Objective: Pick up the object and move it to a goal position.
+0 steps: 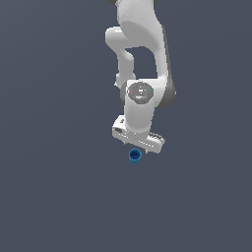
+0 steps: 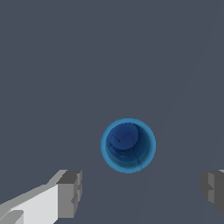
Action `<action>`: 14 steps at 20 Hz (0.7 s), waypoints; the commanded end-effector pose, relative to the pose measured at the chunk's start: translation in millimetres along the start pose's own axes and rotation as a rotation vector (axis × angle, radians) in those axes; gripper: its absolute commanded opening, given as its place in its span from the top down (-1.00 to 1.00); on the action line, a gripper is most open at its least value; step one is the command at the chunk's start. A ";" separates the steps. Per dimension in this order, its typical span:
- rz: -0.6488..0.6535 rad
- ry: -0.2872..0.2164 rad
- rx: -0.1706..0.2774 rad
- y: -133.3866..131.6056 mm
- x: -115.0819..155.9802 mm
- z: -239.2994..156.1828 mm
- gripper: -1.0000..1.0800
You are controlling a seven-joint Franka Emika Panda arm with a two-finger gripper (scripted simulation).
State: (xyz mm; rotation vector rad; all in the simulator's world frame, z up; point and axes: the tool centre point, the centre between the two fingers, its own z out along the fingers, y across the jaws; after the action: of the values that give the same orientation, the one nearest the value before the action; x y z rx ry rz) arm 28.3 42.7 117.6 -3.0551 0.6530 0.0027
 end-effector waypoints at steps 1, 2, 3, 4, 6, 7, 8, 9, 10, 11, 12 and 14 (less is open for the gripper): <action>0.056 0.002 -0.004 -1.0 3.2 7.8 -0.92; 0.074 0.002 -0.006 -1.3 4.2 10.4 -0.92; 0.091 0.003 -0.007 -1.6 5.1 12.9 -0.92; 0.107 0.003 -0.009 -1.8 5.9 15.2 -0.92; 0.134 0.004 -0.011 -2.2 7.3 19.2 -0.92; 0.146 0.005 -0.012 -2.4 7.9 20.9 -0.92; 0.156 0.005 -0.013 -2.5 8.4 22.4 -0.92; 0.165 0.006 -0.014 -2.7 8.9 23.7 -0.92; 0.172 0.006 -0.015 -2.8 9.2 24.8 -0.92; 0.178 0.006 -0.015 -2.8 9.6 25.7 -0.92; 0.183 0.007 -0.016 -2.9 9.8 26.4 -0.92; 0.188 0.007 -0.016 -3.0 10.0 27.2 -0.92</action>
State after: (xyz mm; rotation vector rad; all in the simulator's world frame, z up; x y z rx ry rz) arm 38.3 41.9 91.1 -2.9994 0.9325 0.0010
